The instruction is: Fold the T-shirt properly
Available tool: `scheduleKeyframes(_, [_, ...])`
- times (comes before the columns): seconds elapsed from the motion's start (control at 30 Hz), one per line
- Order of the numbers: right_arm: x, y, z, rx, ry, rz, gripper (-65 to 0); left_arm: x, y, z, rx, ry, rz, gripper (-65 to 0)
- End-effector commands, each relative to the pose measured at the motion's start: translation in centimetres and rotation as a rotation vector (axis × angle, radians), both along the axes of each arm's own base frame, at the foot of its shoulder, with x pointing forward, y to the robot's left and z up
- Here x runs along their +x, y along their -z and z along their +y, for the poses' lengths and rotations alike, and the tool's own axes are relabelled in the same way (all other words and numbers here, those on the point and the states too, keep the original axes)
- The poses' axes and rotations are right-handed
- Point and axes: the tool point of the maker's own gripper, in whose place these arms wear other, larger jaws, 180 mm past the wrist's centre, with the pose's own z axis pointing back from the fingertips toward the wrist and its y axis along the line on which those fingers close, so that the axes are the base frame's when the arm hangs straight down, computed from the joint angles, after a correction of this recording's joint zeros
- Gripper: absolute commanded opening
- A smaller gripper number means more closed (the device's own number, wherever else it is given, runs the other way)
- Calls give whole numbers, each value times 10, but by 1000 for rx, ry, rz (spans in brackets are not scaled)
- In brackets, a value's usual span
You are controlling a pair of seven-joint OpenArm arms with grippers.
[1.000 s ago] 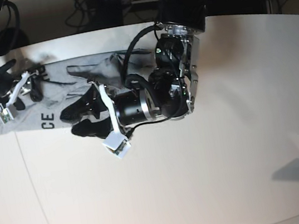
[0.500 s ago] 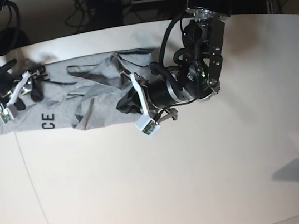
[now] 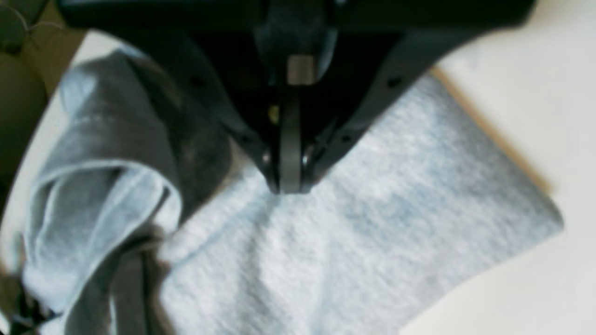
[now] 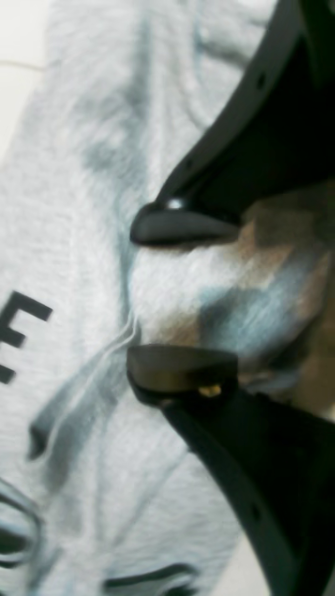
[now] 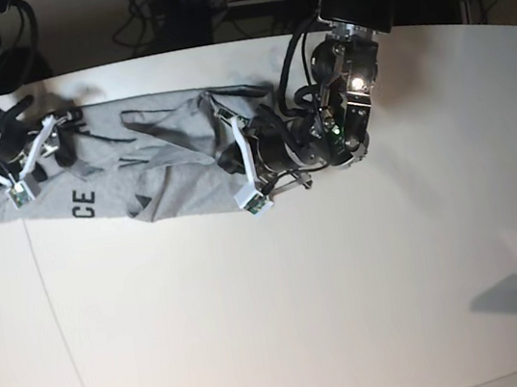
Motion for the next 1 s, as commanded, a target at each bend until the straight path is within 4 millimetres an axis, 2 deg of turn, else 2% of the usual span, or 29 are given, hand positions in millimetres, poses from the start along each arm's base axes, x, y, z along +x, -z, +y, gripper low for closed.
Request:
scheduleKeyframes(0.0, [8, -15, -3, -28, -22, -45, -361, 8, -6, 2, 13, -1, -31, -650])
scheduleKeyframes(0.07, [15, -33, -1, -56, -44, -95, -373, 10, -7, 2, 17, -1, -37, -650])
scheduleKeyframes(0.17, [14, -46, 2, -88, -84, -124, -371, 12, -6, 4, 20, -4, -32, -650])
scheduleKeyframes(0.23, [16, -53, 12, -91, -116, -145, -371, 12, -2, 7, 23, -13, -21, -650])
scheduleKeyframes(0.3, [18, -60, 11, -112, -138, -159, -370, 14, -7, 6, 14, -10, -33, -650])
scheduleKeyframes(0.5, [23, -83, 19, -150, -193, -224, -377, 26, -57, -6, -80, -6, -154, -648])
scheduleKeyframes(0.7, [32, -89, 21, -149, -198, -249, -382, 62, -89, 26, -148, -137, -193, -650])
scheduleKeyframes(0.77, [34, -87, 37, -130, -239, -250, -425, 73, -99, 34, -151, -159, -221, -650])
scheduleKeyframes(0.87, [35, -85, 62, -109, -317, -252, -560, 83, -108, 38, -147, -163, -249, -650])
scheduleKeyframes(0.93, [37, -85, 83, -88, -377, -257, -650, 86, -109, 49, -128, -174, -258, -650])
scheduleKeyframes(0.97, [37, -85, 93, -77, -404, -259, -650, 86, -107, 52, -119, -175, -257, -650])
